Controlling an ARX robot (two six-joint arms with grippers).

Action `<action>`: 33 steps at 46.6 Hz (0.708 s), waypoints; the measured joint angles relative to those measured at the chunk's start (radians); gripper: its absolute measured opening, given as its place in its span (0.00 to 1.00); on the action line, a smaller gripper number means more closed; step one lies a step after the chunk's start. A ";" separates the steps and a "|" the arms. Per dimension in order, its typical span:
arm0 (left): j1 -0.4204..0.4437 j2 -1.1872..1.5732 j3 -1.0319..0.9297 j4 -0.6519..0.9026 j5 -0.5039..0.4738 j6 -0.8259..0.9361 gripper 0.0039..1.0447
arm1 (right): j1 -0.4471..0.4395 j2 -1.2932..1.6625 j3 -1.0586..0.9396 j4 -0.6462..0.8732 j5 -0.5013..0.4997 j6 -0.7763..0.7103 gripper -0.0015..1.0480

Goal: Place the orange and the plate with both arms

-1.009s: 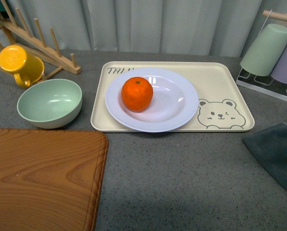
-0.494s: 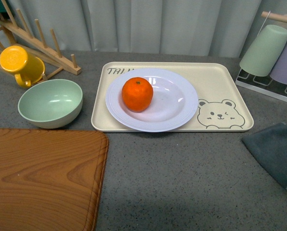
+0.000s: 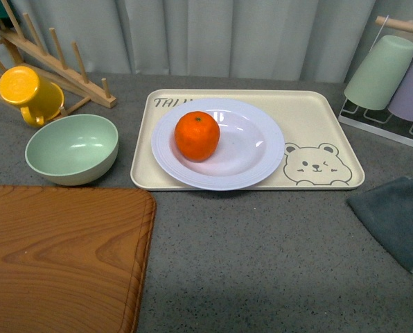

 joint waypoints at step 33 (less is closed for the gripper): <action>0.000 0.000 0.000 0.000 0.000 0.000 0.94 | 0.000 -0.299 0.000 -0.290 -0.001 0.000 0.01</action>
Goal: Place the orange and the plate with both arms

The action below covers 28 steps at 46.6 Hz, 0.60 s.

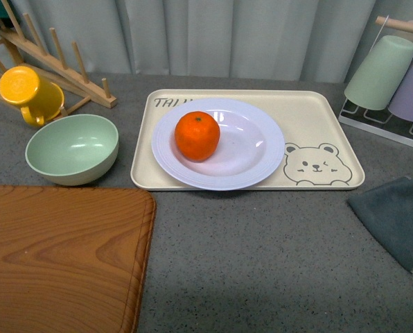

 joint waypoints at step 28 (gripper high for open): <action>0.000 0.000 0.000 0.000 -0.001 0.000 0.94 | 0.000 -0.201 0.000 -0.207 -0.001 -0.002 0.36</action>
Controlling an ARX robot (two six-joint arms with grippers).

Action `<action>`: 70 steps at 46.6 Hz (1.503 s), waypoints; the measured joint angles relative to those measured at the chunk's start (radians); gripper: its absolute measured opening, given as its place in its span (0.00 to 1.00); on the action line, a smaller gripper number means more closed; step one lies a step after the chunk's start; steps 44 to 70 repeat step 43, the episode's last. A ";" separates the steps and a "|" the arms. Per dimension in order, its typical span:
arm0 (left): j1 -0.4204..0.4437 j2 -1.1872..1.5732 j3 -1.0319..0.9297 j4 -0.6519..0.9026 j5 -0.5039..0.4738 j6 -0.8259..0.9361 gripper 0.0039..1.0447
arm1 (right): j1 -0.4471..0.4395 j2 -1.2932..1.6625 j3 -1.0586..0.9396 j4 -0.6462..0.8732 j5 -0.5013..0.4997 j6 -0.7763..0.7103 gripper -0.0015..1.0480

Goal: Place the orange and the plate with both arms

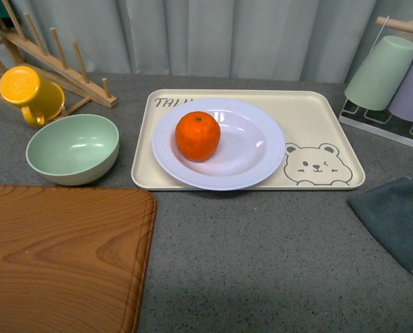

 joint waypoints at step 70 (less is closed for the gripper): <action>0.000 0.000 0.000 0.000 0.000 0.000 0.94 | 0.000 0.000 0.000 0.000 0.000 0.000 0.91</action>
